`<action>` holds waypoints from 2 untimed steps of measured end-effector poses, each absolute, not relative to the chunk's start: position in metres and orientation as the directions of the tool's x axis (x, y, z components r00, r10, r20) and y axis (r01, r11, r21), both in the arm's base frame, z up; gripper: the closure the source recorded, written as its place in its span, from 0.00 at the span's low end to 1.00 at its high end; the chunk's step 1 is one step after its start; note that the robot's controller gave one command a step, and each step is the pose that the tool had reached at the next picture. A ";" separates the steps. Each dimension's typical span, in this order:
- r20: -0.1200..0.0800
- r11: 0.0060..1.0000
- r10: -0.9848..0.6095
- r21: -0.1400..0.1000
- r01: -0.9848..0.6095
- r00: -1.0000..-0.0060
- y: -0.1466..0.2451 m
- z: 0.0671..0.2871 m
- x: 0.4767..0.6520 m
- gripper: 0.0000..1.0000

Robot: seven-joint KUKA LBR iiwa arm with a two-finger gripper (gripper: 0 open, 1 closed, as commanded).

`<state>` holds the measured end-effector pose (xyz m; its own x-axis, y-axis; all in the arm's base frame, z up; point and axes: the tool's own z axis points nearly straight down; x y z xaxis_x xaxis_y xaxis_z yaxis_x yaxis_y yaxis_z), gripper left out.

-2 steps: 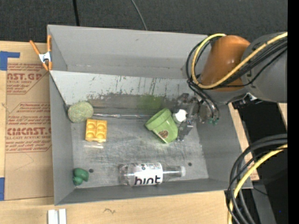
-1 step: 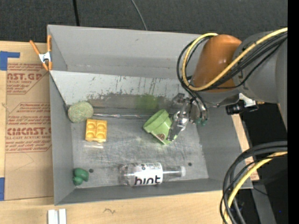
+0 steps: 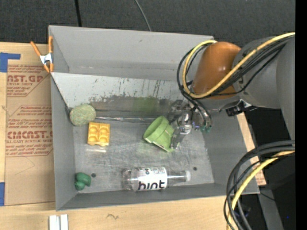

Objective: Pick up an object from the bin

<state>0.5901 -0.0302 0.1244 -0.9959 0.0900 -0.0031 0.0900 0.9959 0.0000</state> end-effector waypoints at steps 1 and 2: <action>-0.001 0.933 0.360 0.001 0.360 -0.933 -0.022 0.086 0.580 0.00; -0.015 0.952 0.306 0.000 0.306 -0.952 -0.013 0.078 0.582 1.00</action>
Offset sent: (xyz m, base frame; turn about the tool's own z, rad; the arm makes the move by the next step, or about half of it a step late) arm -0.0133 0.0198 -0.0544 0.2192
